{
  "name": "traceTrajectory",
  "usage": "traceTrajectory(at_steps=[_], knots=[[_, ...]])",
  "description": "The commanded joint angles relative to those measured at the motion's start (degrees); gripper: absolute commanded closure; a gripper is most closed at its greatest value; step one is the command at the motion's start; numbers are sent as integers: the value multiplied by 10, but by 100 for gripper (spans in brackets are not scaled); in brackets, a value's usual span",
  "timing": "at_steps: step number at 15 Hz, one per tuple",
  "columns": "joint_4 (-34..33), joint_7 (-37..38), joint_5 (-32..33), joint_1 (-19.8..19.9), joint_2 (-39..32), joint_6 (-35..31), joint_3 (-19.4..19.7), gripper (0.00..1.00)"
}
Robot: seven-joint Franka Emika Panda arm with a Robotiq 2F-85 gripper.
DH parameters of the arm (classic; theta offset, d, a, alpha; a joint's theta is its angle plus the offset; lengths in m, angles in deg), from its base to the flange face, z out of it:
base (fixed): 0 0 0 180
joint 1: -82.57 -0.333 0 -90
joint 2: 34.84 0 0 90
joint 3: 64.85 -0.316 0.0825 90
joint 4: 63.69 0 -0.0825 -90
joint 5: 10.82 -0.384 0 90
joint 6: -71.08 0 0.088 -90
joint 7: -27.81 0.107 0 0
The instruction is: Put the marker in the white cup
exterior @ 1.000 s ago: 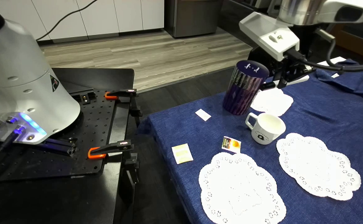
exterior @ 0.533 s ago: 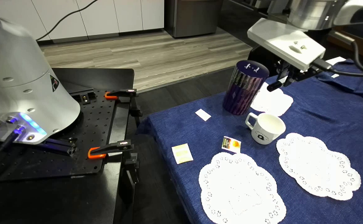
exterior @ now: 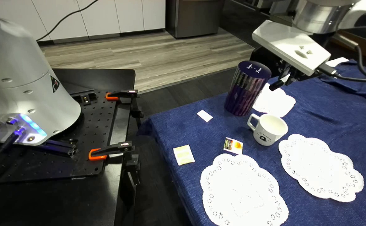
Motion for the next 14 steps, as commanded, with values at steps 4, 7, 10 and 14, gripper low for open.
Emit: traceTrajectory(at_steps=[4,7,10,14], knots=[[-68,-291,-251,87,-26,108,-84,95],[-85,-387,-310,64,-28,185,-31,95],[-104,-472,-354,45,-38,256,17,95],[-128,-569,-398,21,-60,316,68,95]])
